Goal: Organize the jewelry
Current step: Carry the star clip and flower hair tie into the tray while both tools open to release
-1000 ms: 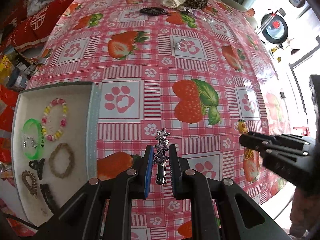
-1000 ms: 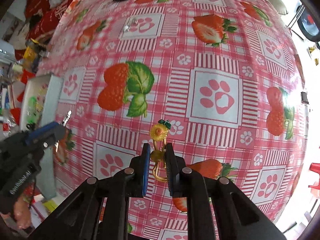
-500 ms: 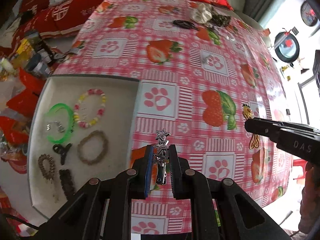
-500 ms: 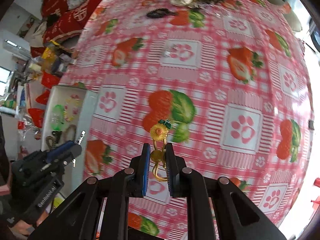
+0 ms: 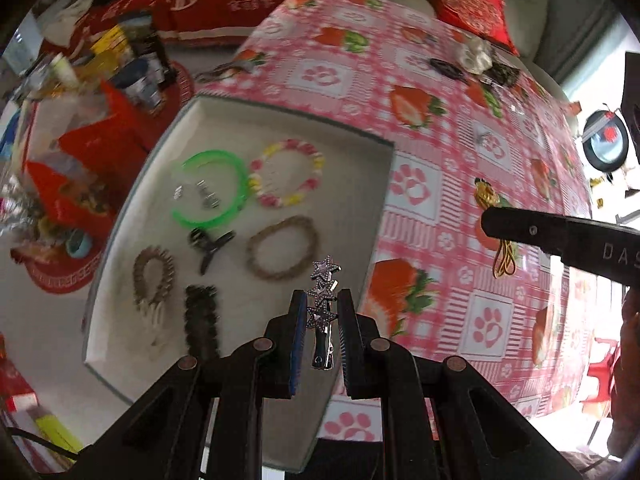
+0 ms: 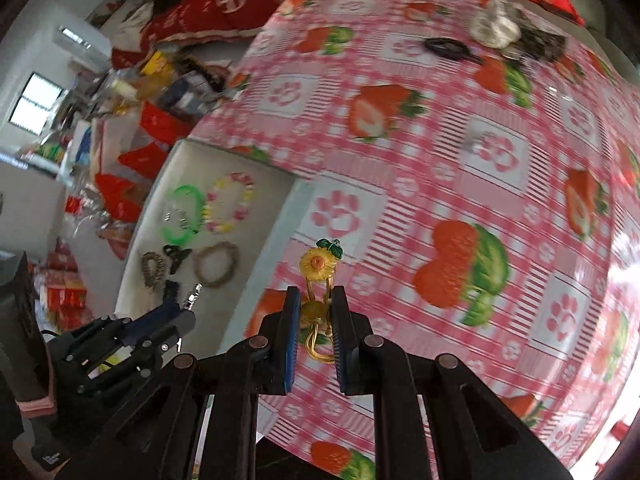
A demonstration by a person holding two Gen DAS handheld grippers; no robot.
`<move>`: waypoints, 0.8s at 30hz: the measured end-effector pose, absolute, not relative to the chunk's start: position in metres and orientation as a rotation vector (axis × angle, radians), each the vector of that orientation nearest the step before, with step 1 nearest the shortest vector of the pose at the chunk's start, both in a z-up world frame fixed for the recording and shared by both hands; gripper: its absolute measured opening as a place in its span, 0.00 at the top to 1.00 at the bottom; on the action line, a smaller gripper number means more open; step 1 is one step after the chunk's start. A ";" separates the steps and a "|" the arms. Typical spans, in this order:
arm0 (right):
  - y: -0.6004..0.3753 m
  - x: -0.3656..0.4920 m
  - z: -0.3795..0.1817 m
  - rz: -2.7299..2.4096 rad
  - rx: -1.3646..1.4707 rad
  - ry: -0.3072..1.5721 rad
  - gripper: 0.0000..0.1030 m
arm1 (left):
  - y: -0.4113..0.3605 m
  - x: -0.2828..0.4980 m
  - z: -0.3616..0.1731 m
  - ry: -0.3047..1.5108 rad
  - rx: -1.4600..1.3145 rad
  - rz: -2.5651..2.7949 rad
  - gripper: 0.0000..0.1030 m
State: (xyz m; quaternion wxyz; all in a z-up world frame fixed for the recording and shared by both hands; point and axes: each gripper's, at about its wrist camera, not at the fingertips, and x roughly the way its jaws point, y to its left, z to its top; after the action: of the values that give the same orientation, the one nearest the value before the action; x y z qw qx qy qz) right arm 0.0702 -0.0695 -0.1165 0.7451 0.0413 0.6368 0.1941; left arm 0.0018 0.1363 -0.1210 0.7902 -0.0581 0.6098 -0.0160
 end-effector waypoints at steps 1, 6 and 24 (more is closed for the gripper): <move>-0.064 0.071 -0.117 0.437 0.086 1.396 0.84 | 0.140 0.000 -0.122 1.314 -0.130 -0.026 0.79; -0.029 0.075 -0.116 0.507 0.048 1.395 0.84 | 0.163 -0.011 -0.129 1.329 -0.165 0.028 0.79; 0.037 0.103 -0.149 0.591 -0.108 1.441 0.84 | 0.172 -0.010 -0.168 1.380 -0.173 0.066 0.79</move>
State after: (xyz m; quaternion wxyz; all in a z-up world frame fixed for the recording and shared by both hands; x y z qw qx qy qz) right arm 0.1027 0.0374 -0.1493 0.7104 -0.0486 0.6495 0.2666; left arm -0.0096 0.1724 -0.1685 0.7673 -0.0799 0.6356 0.0306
